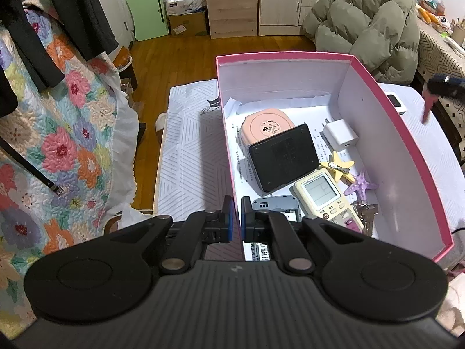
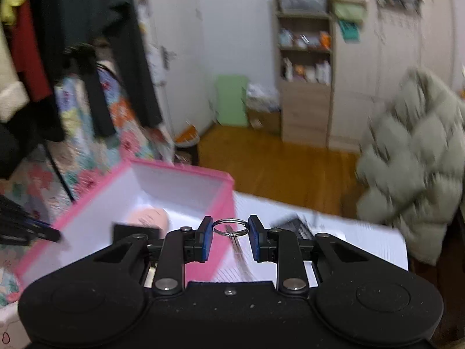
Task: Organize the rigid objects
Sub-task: 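Grasp the remaining key ring and drop it into the box, then grasp the black battery with the right gripper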
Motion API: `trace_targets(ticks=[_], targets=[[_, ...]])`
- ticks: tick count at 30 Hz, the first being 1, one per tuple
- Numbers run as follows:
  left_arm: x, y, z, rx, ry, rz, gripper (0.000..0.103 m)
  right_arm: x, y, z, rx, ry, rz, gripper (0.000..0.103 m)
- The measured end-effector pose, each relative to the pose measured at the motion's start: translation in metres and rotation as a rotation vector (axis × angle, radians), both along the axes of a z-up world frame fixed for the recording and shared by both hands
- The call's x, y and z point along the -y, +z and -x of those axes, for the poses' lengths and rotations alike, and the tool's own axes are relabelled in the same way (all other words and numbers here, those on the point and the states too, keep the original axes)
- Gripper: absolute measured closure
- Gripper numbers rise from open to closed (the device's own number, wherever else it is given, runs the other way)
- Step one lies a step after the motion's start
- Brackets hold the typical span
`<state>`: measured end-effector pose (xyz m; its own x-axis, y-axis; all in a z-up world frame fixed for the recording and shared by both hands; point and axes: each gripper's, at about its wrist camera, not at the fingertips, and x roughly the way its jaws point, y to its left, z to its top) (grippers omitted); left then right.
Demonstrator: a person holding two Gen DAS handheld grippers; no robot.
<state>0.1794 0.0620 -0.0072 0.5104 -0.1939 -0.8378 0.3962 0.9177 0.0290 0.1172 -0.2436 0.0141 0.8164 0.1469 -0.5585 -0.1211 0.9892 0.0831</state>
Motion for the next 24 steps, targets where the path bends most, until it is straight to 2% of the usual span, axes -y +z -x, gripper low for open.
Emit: trace_targets(ticks=[3,6,10,16,18,21,24], targets=[[0.000,-0.001,0.001,0.004,-0.001,0.003,0.099,-0.014,0.018,0.000,0.034,0.086,-0.020,0.073],[-0.001,0.000,0.001,0.001,0.003,0.011,0.099,-0.029,0.024,-0.010,0.026,0.154,-0.062,0.073],[-0.002,0.000,0.001,0.000,-0.004,0.011,0.099,-0.052,0.011,-0.034,-0.017,0.191,-0.041,0.073],[0.002,0.000,0.004,0.018,-0.026,-0.018,0.099,-0.074,-0.022,-0.075,-0.165,0.182,0.002,0.072],[0.002,-0.001,0.004,0.021,-0.032,-0.019,0.099,-0.074,-0.025,-0.082,-0.173,0.177,-0.025,0.072],[0.001,0.000,0.003,0.013,-0.030,-0.005,0.099,-0.062,-0.022,-0.086,-0.126,0.102,-0.082,0.049],[-0.001,0.000,0.003,0.013,-0.034,-0.001,0.099,-0.044,-0.016,-0.077,-0.079,0.077,-0.120,0.047]])
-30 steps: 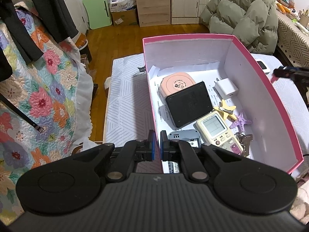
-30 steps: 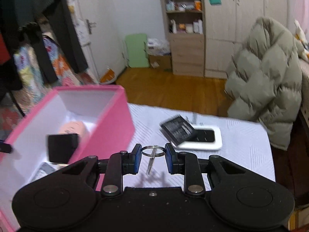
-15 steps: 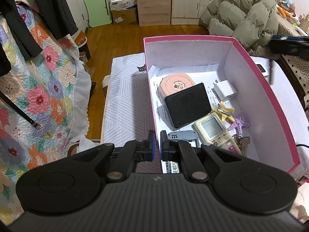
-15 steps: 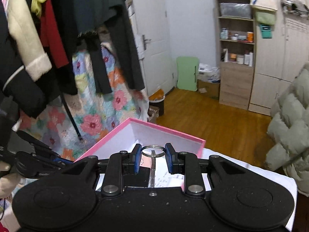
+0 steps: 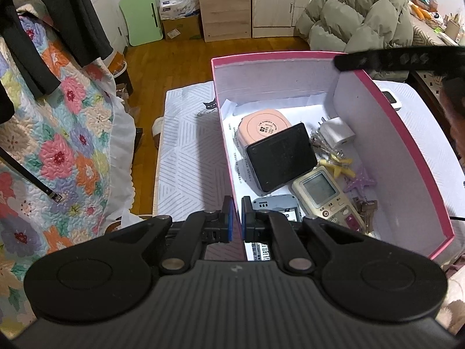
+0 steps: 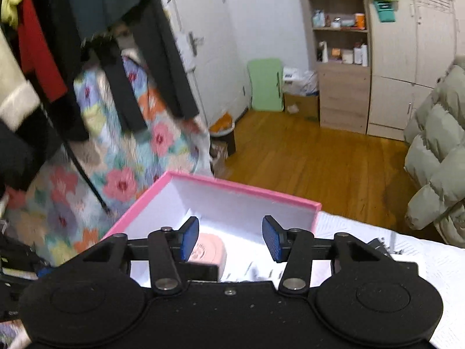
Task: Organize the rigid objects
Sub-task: 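Grasp the black battery with the right gripper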
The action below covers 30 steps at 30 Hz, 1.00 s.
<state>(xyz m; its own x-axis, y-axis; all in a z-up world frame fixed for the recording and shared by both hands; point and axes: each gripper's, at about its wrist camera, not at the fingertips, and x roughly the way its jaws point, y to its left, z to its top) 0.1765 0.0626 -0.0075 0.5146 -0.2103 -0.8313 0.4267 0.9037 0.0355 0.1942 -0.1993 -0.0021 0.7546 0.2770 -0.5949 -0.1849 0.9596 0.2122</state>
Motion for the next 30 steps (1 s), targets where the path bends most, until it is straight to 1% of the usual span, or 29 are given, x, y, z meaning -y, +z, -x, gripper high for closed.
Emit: trace_targets(ticks=[1,3,4,7,9,13,14,15,17,18,20,24,25,27,28,30], targets=[[0.000,0.000,0.000,0.001,-0.003,0.000,0.099,0.007,0.002,0.005,0.017,-0.014,-0.007,0.041],[-0.001,0.000,0.000,0.001,-0.005,0.000,0.099,0.021,0.003,0.012,0.047,-0.041,0.002,0.036],[-0.001,0.000,0.000,0.001,-0.006,0.001,0.099,0.029,0.003,0.015,0.046,-0.059,0.017,0.036],[-0.002,-0.001,0.000,-0.001,-0.009,0.004,0.098,0.053,0.000,0.019,0.000,-0.093,0.083,0.036],[-0.002,-0.001,0.000,-0.001,-0.010,0.002,0.098,0.070,-0.002,0.019,-0.056,-0.091,0.108,0.036],[-0.003,-0.001,-0.001,-0.001,-0.007,0.004,0.098,0.105,-0.015,0.007,-0.214,-0.065,0.083,0.036],[-0.002,0.000,0.000,-0.002,-0.005,0.005,0.098,0.110,-0.020,0.004,-0.257,-0.052,0.106,0.036],[-0.002,-0.001,0.000,-0.003,-0.003,0.006,0.098,0.113,-0.027,0.001,-0.294,-0.042,0.153,0.036],[-0.002,-0.001,-0.001,-0.002,-0.001,0.007,0.098,0.119,-0.038,-0.003,-0.302,-0.061,0.230,0.036],[-0.003,-0.001,-0.001,-0.003,0.000,0.008,0.098,0.122,-0.044,-0.008,-0.308,-0.078,0.245,0.036],[-0.003,-0.001,-0.001,-0.005,0.000,0.009,0.098,0.129,-0.054,-0.013,-0.302,-0.092,0.245,0.036],[-0.004,0.000,-0.001,-0.015,-0.001,0.011,0.098,0.122,-0.068,-0.022,-0.262,-0.016,0.271,0.036],[-0.004,0.000,-0.001,-0.019,0.000,0.011,0.098,0.118,-0.072,-0.025,-0.262,0.010,0.277,0.036],[-0.002,0.000,-0.003,-0.025,-0.010,0.004,0.098,0.110,-0.081,-0.037,-0.298,0.041,0.292,0.036],[-0.002,0.000,-0.004,-0.029,-0.013,0.002,0.098,0.106,-0.085,-0.044,-0.311,0.038,0.320,0.036],[0.000,0.001,-0.004,-0.030,-0.023,-0.011,0.098,0.097,-0.091,-0.057,-0.311,0.039,0.409,0.035]])
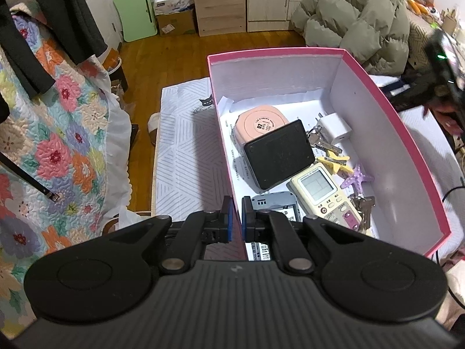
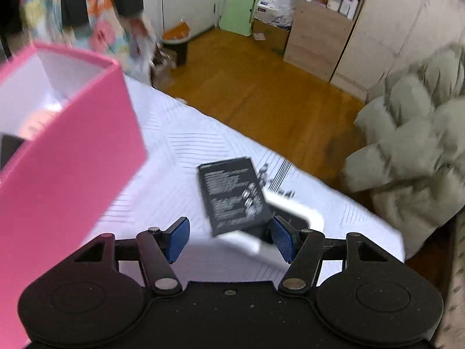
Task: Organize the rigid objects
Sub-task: 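Grasp the black battery with the right gripper, then carry the black battery into the box and release it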
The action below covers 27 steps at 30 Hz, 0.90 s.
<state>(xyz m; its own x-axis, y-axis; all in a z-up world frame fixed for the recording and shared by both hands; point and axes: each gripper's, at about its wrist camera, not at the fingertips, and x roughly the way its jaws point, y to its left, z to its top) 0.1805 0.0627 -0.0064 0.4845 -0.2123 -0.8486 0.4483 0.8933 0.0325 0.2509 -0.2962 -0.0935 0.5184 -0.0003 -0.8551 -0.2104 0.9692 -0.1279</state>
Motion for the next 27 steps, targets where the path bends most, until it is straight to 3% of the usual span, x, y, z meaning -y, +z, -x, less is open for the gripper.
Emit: trace_targets(ticks=[2,3,6,8,10,19,27], targets=[[0.001,0.000,0.000,0.000,-0.007,-0.007,0.098,-0.005,-0.006,-0.013,0.007,0.013,0.054,0.035],[0.001,0.000,0.001,0.002,-0.013,-0.007,0.098,-0.003,-0.007,-0.018,0.015,0.011,0.046,0.030],[0.000,-0.001,0.002,0.016,-0.026,-0.003,0.098,0.005,-0.008,-0.033,0.013,-0.020,-0.031,0.030],[-0.002,-0.001,0.002,0.015,-0.028,0.008,0.098,0.008,-0.009,-0.037,0.014,-0.035,-0.053,0.035],[-0.004,-0.001,0.001,0.010,-0.030,0.016,0.098,0.007,-0.010,-0.036,0.028,-0.052,-0.061,0.048],[-0.003,0.000,0.001,0.012,-0.019,0.005,0.097,-0.018,-0.009,0.003,0.094,-0.043,-0.013,0.048],[0.003,-0.003,0.003,0.016,-0.029,-0.027,0.097,-0.014,0.015,0.047,0.127,-0.090,-0.070,0.049]])
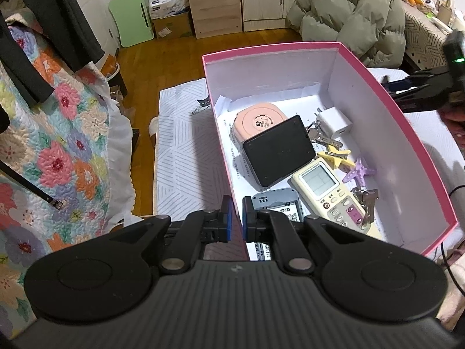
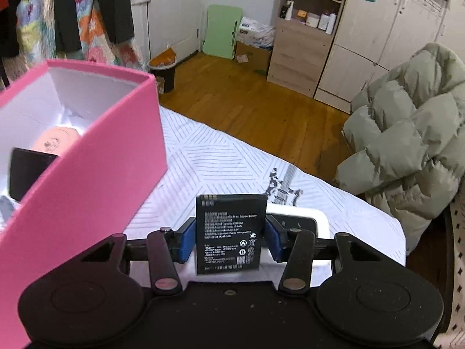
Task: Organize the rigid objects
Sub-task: 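Carry the black battery into the box and release it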
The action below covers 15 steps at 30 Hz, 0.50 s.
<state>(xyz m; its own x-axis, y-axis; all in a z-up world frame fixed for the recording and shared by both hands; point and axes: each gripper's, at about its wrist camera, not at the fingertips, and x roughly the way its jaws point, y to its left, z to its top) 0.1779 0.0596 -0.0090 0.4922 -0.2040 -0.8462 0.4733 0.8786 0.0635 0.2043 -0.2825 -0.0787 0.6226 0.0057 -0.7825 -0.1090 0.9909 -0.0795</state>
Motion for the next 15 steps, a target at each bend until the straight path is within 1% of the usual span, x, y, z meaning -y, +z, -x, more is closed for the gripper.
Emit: trace_targets(ticks=[4,9,12,15], targets=[[0.000,-0.001,0.000,0.000,-0.002,0.002,0.097,0.001,0.024,0.025,0.051,-0.011,-0.029,0.050],[-0.001,-0.002,0.001,0.005,-0.001,0.013,0.097,-0.010,0.059,0.056,0.126,-0.026,-0.042,0.051],[-0.002,-0.002,0.000,0.003,0.001,0.020,0.097,-0.016,0.075,0.070,0.165,-0.016,-0.078,0.051],[-0.002,-0.001,0.000,0.002,0.003,0.021,0.097,-0.028,0.087,0.080,0.192,0.034,-0.121,0.051]])
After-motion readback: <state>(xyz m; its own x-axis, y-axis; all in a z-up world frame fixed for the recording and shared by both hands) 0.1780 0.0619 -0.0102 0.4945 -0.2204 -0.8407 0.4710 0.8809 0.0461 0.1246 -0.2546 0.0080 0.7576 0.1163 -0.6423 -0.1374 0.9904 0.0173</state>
